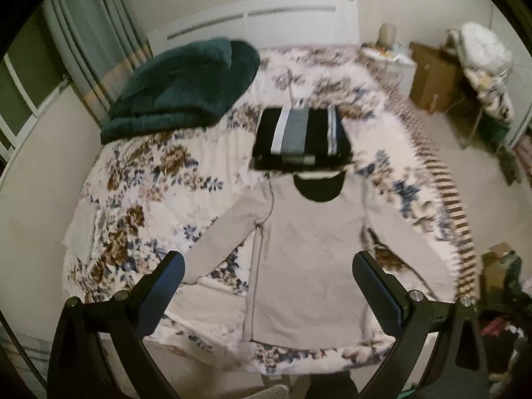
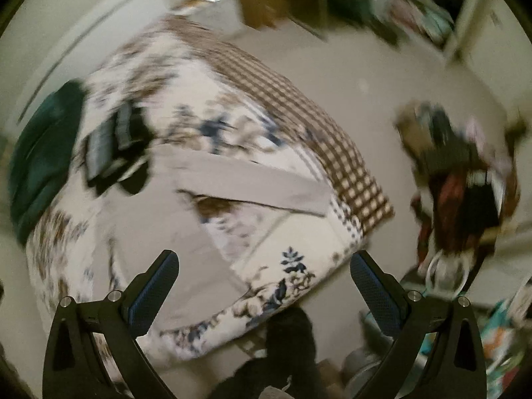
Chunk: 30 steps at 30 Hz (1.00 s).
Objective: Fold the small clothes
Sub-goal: 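Lower the right tool to the grey shirt's sleeve cuff and grasp it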
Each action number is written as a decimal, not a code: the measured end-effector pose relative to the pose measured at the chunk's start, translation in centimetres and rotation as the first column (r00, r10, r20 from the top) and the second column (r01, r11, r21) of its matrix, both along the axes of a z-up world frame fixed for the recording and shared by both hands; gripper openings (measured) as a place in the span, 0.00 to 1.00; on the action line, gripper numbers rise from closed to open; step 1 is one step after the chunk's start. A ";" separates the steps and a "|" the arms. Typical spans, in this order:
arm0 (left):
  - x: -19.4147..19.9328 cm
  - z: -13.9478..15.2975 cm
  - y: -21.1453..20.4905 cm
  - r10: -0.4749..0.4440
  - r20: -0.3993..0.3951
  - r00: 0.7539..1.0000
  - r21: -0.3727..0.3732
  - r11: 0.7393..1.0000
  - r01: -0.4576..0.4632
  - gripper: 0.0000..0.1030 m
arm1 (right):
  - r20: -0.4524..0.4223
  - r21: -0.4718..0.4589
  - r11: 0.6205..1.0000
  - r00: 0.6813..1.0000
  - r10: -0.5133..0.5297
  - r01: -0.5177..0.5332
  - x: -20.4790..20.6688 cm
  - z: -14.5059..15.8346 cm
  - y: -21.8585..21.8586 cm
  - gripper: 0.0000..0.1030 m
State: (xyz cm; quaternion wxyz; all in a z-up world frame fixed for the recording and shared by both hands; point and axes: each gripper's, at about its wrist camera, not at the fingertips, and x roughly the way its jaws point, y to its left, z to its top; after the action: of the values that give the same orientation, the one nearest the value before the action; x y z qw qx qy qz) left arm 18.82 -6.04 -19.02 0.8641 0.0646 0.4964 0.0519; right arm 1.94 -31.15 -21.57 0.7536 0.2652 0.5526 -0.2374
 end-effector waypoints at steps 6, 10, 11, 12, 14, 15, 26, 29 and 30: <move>4.4 -12.0 -1.5 0.100 -0.073 0.992 0.095 0.991 -0.093 1.00 | -0.079 0.172 0.946 0.961 -0.266 0.276 0.6 -17.9 -12.4 0.92; 6.4 -19.2 -0.8 0.171 -0.147 0.974 0.114 0.981 -0.155 1.00 | -0.124 0.237 0.873 0.904 -0.408 0.426 0.6 -29.0 -17.7 0.92; 6.6 -20.6 -0.4 0.190 -0.161 0.969 0.125 0.977 -0.171 1.00 | -0.133 0.245 0.860 0.895 -0.427 0.447 0.6 -31.0 -18.4 0.92; 6.8 -22.1 -0.2 0.205 -0.172 0.964 0.129 0.974 -0.184 1.00 | -0.141 0.255 0.849 0.886 -0.442 0.464 0.8 -33.2 -18.9 0.92; 7.1 -24.5 0.3 0.229 -0.196 0.953 0.141 0.969 -0.204 1.00 | -0.138 0.288 0.834 0.882 -0.450 0.470 1.6 -36.8 -19.5 0.92; 7.3 -25.6 0.6 0.238 -0.207 0.949 0.144 0.967 -0.211 1.00 | -0.142 0.292 0.837 0.887 -0.440 0.462 2.3 -38.3 -19.4 0.92; 7.5 -28.6 4.9 0.234 -0.230 0.945 0.106 0.971 -0.215 1.00 | -0.027 0.029 0.917 0.917 -0.398 0.398 6.5 -36.5 -15.9 0.02; 6.9 -27.2 7.3 0.253 -0.204 0.946 0.093 0.967 -0.238 1.00 | 0.020 -0.015 0.947 0.947 -0.319 0.320 8.2 -31.3 -13.3 0.02; 6.7 -26.7 8.2 0.260 -0.197 0.945 0.091 0.965 -0.247 1.00 | 0.042 -0.029 0.962 0.962 -0.270 0.271 9.4 -29.2 -11.9 0.02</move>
State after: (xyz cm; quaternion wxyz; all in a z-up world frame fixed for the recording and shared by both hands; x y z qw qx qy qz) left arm 25.53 2.14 -45.71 0.7914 0.0335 0.5858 0.1718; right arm 11.33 -43.07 -50.74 0.7287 0.3297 0.4929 -0.3426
